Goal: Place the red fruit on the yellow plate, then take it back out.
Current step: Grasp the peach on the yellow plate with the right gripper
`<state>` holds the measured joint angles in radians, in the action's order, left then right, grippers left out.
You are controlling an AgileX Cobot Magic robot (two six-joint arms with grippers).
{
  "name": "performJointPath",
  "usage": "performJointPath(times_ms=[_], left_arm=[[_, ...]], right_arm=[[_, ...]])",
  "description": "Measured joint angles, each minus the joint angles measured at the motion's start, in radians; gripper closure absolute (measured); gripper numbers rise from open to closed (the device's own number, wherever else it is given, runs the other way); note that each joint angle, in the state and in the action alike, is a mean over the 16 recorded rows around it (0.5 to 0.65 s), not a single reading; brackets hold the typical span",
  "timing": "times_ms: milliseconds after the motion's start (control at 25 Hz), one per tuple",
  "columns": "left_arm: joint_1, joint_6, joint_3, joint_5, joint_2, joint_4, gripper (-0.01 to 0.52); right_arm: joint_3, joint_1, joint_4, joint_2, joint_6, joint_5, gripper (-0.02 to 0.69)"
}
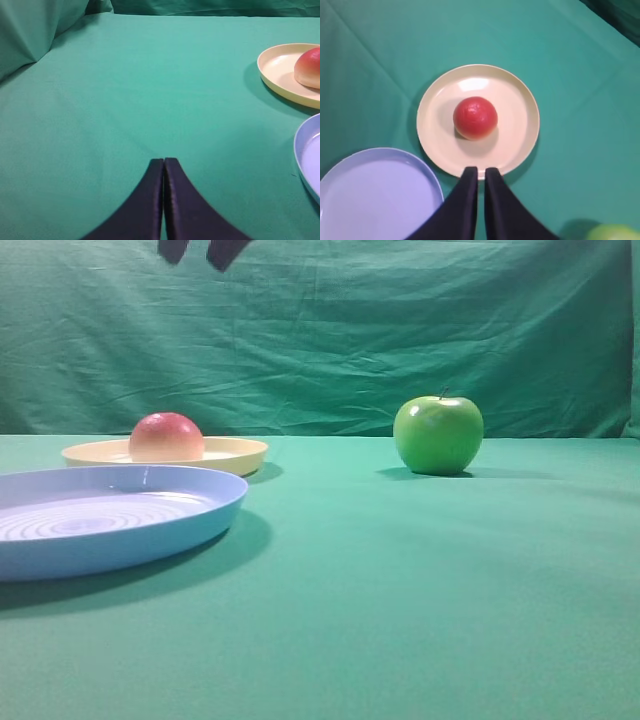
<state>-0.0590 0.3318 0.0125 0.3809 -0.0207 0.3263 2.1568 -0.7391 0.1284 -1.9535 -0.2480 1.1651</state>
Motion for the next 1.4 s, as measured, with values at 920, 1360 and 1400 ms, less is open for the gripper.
performJointPath(times_ms=[920,1360,1400], left_arm=[[0.000,0.000,0.000,0.000,0.000,0.000,0.514],[0.000,-0.002,0.000,0.000,0.000,0.000,0.514],[0.000,-0.002,0.000,0.000,0.000,0.000,0.514]], right_arm=[[-0.093,0.009,-0.204,0.534,0.210,0.112,0.665],[-0.552,0.081,-0.321,0.945,0.248,-0.007,0.665],[-0.604,0.099,-0.326,0.984,0.249,-0.030,0.665]])
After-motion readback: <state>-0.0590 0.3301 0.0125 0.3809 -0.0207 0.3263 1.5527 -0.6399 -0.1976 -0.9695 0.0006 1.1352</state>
